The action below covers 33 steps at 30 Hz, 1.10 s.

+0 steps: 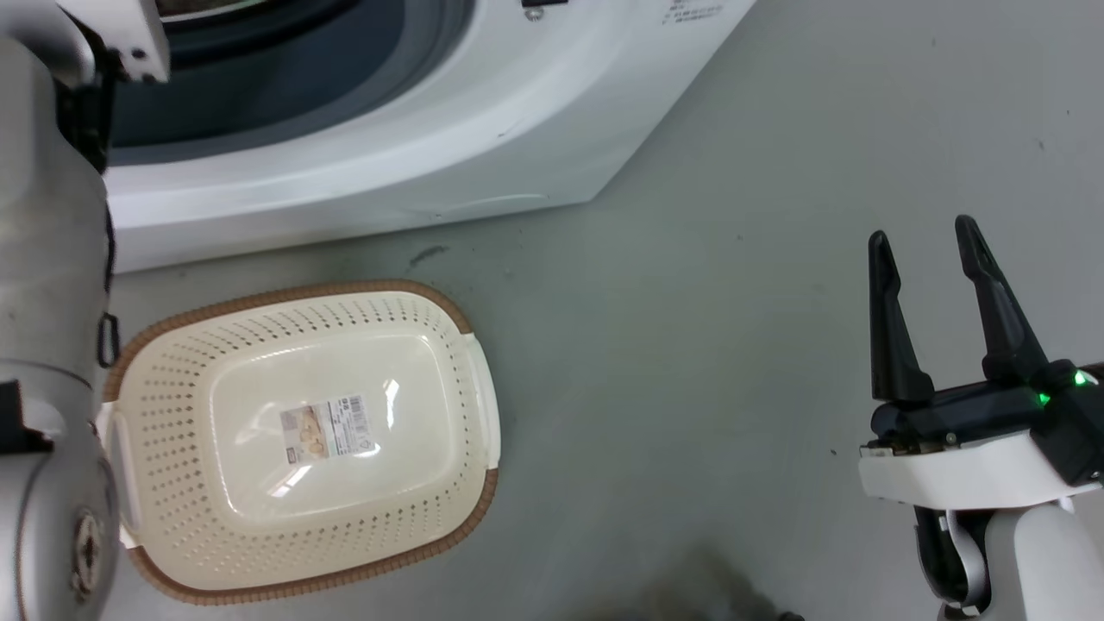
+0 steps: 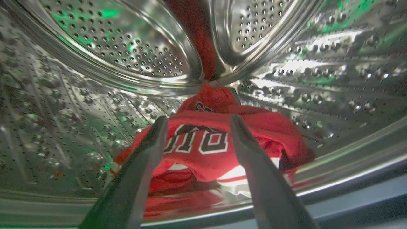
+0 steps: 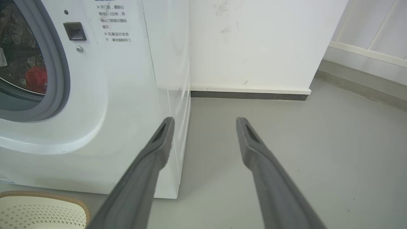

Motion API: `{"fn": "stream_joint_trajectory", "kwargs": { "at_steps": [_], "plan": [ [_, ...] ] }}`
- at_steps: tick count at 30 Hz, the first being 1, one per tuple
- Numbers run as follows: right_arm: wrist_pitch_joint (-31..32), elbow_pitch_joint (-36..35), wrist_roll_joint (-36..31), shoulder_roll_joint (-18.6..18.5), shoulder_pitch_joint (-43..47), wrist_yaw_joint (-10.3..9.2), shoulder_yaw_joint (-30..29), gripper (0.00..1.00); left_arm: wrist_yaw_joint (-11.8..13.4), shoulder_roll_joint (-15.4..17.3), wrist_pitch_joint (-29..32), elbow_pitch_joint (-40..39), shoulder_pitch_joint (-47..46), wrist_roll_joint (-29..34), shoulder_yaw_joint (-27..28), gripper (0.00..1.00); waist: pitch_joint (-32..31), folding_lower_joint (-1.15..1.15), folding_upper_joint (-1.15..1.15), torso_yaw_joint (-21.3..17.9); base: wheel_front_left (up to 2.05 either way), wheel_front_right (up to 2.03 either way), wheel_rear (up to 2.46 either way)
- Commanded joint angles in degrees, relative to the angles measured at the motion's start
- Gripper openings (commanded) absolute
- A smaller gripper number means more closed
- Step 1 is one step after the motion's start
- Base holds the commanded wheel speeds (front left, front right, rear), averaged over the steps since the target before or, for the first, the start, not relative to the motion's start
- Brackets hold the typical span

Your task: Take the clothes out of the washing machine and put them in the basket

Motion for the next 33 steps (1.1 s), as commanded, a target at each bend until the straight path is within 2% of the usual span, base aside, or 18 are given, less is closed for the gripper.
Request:
{"fn": "stream_joint_trajectory", "kwargs": {
  "at_steps": [1,12,16,22,27,28,29,30,33],
  "plan": [
    [-0.2,-0.3,0.3,0.1,-1.2,-0.04,0.1,1.0,-0.1,0.3,0.5,0.5,-0.6,0.2,-0.3,1.0,2.3,-0.01,0.0,-1.2,0.0,0.0,0.0],
    [-0.2,-1.3,2.7,0.1,-3.8,-0.04,0.3,1.0,-1.4,4.6,12.5,7.3,-13.0,1.7,-3.2,1.0,8.8,-0.01,0.0,-3.2,0.0,0.0,0.0],
    [-0.2,-1.6,3.2,0.1,-4.6,-0.04,0.4,1.0,-1.8,4.7,16.1,8.5,-15.6,1.9,-4.2,1.0,10.4,-0.01,0.0,-3.5,0.0,0.0,0.0],
    [-0.2,-1.8,3.9,0.1,-5.5,-0.04,-0.2,1.0,-1.9,4.4,19.3,9.4,-17.8,2.2,-5.7,1.0,12.5,-0.01,0.0,-3.5,0.0,0.0,0.0],
    [-0.2,-1.7,4.6,0.1,-5.9,-0.04,0.0,1.0,-1.9,4.8,19.5,9.9,-18.1,2.2,-6.5,1.0,13.3,-0.01,0.0,-3.7,0.0,0.0,0.0],
    [-0.2,-1.6,4.7,0.1,-6.0,-0.04,0.0,1.0,-2.0,4.8,19.3,9.9,-18.1,2.1,-6.7,0.76,13.3,-0.01,0.0,-3.7,0.0,0.0,0.0],
    [-0.2,-1.6,4.8,0.1,-6.2,-0.04,0.0,1.0,-2.0,4.9,18.9,9.9,-18.2,2.1,-6.8,0.16,13.3,-0.01,0.0,-3.6,0.0,0.0,0.0],
    [-0.2,-1.6,4.9,0.1,-6.3,-0.04,0.0,1.0,-2.0,5.0,18.6,9.9,-18.2,2.0,-6.9,0.0,13.3,-0.01,0.0,-3.6,0.0,0.0,0.0],
    [-0.2,-1.5,4.9,0.1,-6.6,-0.04,0.0,1.0,-2.3,5.0,17.7,9.9,-18.4,1.5,-7.3,0.0,13.0,-0.01,0.0,-3.5,0.0,0.0,0.0]
  ]
}}
